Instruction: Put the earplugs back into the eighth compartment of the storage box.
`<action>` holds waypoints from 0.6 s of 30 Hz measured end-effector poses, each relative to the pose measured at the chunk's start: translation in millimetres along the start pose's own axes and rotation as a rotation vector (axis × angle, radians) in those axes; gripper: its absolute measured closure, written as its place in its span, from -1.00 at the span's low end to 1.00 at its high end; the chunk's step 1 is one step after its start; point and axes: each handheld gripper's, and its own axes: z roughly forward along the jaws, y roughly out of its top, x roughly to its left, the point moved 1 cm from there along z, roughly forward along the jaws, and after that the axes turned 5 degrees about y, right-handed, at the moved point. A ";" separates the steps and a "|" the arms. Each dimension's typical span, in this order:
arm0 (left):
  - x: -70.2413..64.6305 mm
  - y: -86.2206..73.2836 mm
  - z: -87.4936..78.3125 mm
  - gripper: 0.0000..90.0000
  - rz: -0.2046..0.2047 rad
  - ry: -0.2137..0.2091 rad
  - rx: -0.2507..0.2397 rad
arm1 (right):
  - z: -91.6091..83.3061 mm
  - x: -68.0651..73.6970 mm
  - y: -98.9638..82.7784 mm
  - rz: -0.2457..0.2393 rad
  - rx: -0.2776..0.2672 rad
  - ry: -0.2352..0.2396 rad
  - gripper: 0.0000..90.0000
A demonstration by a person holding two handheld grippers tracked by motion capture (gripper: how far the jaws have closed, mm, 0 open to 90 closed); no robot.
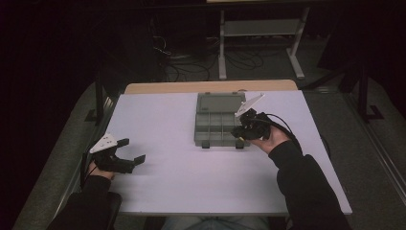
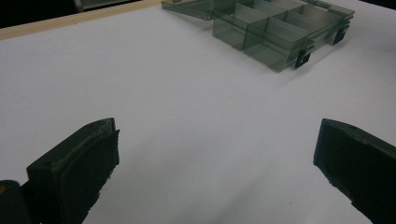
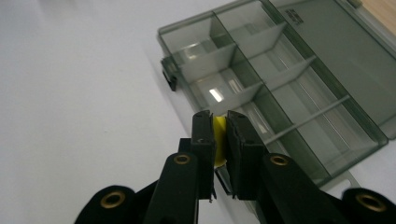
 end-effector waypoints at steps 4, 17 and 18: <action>0.0 -0.1 0.1 -1.00 0.000 0.000 0.000 | 3.7 -9.6 -3.0 0.028 0.025 -0.009 0.79; 0.0 -0.1 0.2 -1.00 -0.002 -0.002 0.001 | 21.3 -42.9 -11.2 0.140 0.083 -0.019 0.78; 0.0 -0.1 0.2 -1.00 -0.002 -0.002 0.001 | 22.9 -45.6 -12.3 0.146 0.081 -0.016 0.78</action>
